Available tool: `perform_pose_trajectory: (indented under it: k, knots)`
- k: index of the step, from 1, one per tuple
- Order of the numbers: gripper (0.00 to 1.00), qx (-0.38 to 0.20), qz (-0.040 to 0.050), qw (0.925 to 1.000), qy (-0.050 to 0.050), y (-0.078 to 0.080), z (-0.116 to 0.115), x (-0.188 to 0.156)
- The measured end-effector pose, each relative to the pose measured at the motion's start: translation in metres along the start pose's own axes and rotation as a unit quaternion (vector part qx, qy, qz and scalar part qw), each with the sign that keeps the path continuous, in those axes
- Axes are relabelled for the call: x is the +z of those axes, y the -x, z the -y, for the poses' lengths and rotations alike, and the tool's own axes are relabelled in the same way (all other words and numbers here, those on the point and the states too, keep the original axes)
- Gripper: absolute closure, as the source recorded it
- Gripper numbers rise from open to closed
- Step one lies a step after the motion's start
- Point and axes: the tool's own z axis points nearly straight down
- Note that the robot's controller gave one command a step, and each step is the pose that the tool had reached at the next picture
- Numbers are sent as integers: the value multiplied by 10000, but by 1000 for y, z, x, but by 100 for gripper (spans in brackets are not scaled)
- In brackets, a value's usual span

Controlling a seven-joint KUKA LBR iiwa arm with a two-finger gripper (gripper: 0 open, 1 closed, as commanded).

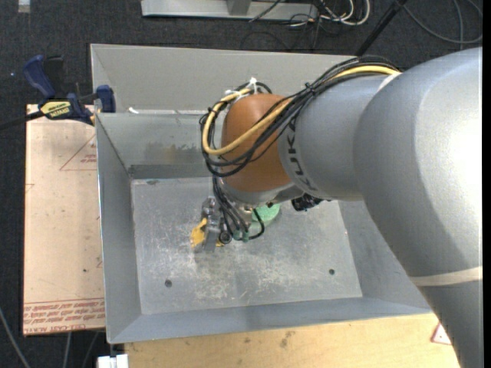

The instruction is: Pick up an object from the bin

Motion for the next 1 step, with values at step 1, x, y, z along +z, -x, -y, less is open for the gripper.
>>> perform_pose_trajectory:
  k: [1]
  knots:
    - [100, 0, 2, 10000, 1, 0, 0, -9]
